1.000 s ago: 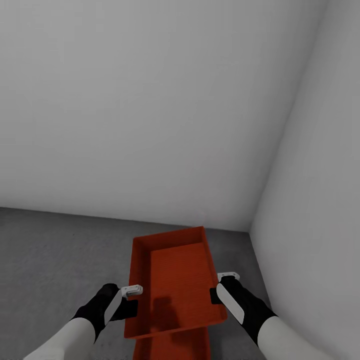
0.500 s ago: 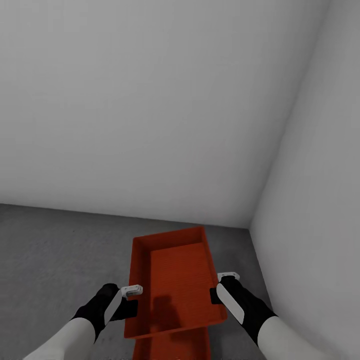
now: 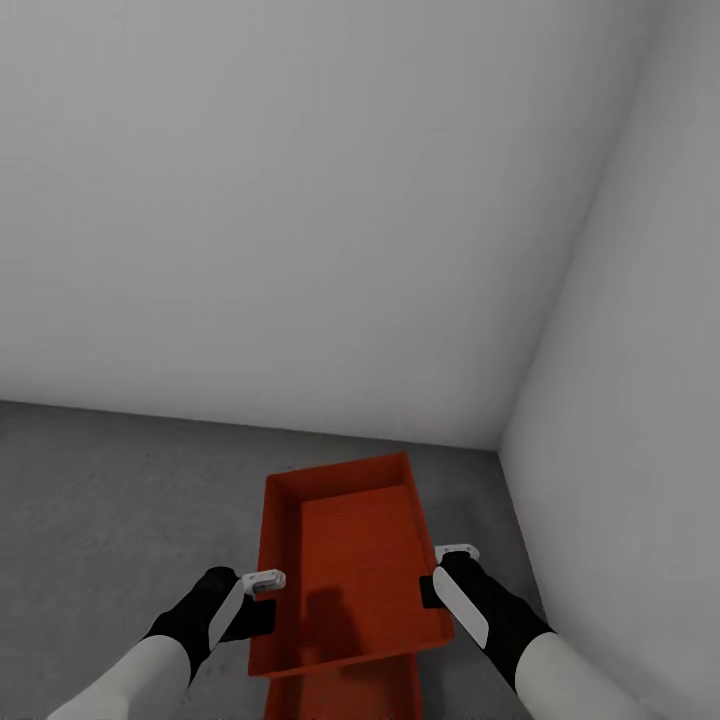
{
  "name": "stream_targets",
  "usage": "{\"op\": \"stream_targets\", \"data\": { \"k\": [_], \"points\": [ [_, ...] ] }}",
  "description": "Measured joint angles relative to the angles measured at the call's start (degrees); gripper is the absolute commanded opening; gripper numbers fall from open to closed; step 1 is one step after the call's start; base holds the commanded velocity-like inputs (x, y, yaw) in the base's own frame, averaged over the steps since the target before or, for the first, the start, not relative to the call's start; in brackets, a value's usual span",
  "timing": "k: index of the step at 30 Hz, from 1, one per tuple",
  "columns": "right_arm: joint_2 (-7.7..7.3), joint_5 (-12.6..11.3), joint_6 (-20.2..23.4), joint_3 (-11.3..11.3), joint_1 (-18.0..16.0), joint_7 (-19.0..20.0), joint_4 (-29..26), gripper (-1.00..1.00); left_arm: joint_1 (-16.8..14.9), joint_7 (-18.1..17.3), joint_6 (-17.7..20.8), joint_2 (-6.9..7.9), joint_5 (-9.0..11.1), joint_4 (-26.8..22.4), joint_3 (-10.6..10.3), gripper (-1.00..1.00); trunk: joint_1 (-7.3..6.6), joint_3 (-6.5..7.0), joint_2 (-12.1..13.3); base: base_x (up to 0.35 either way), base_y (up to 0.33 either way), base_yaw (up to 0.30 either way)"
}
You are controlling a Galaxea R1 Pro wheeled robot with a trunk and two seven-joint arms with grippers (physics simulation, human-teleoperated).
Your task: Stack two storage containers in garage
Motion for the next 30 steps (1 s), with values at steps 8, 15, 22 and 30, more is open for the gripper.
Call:
{"op": "stream_targets", "data": {
  "k": [8, 15, 22, 30],
  "points": [
    [0.0, 0.0, 0.0, 0.0, 0.0, 0.0, 0.0, -1.0, 0.0, 0.0, 0.0, 0.01, 0.0, 0.0, 0.0, -1.0, 0.0, -0.74, 0.0, 0.0, 0.0, 0.0],
    [0.0, -0.1, 0.0, 0.1, 0.0, 0.0, 0.0, -1.0, 0.0, 0.0, 0.0, 0.02, 0.0, 0.0, 0.0, -1.0, 0.0, -1.38, 0.0, 0.0, 0.0, 0.0],
    [0.0, 0.0, 0.0, 0.0, 0.0, 0.0, 0.0, -1.0, 0.0, 0.0, 0.0, 0.01, 0.0, 0.0, 0.0, -1.0, 0.0, -2.03, 0.0, 0.0, 0.0, 0.0],
    [0.0, -0.1, 0.0, 0.1, 0.0, 0.0, 0.0, -1.0, 0.0, 0.0, 0.0, 0.02, 0.0, 0.0, 0.0, -1.0, 0.0, -2.77, 0.0, 0.0, 0.0, 0.0]
  ]
}}
